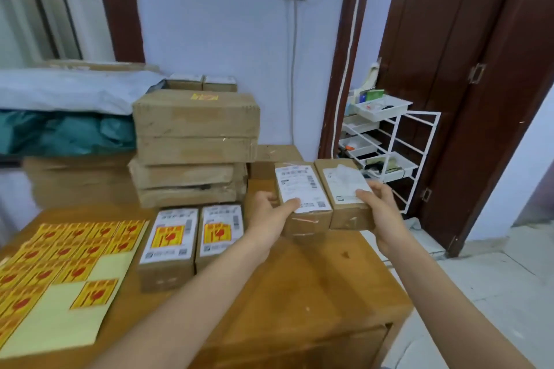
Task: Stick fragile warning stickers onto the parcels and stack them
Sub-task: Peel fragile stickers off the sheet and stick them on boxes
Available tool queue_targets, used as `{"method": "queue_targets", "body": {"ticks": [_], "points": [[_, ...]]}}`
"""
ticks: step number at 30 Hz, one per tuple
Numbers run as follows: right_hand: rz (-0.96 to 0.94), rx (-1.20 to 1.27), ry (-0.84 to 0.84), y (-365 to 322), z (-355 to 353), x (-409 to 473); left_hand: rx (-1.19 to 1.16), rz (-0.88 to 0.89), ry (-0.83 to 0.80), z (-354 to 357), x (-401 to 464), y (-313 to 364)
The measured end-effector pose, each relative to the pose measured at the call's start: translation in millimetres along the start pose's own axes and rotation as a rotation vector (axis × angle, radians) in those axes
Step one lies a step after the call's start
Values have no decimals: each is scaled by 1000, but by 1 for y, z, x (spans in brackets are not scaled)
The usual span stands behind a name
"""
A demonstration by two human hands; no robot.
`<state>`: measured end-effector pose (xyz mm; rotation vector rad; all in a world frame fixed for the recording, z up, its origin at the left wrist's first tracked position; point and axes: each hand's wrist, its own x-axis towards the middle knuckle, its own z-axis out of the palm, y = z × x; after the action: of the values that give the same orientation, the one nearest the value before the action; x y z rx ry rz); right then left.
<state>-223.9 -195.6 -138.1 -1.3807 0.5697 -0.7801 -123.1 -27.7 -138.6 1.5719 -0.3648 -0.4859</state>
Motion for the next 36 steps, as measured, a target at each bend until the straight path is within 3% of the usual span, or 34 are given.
{"method": "queue_targets", "body": {"ticks": [5, 18, 26, 36], "points": [[-27, 17, -71, -6, 9, -66, -14, 31, -56, -35, -56, 3], [-1, -96, -311, 25, 87, -114, -76, 83, 196, -129, -110, -33], [30, -184, -381, 30, 114, -119, -41, 95, 365, -153, -106, -45], [103, -210, -477, 28, 140, -123, 86, 104, 465, -173, -80, -43]]}}
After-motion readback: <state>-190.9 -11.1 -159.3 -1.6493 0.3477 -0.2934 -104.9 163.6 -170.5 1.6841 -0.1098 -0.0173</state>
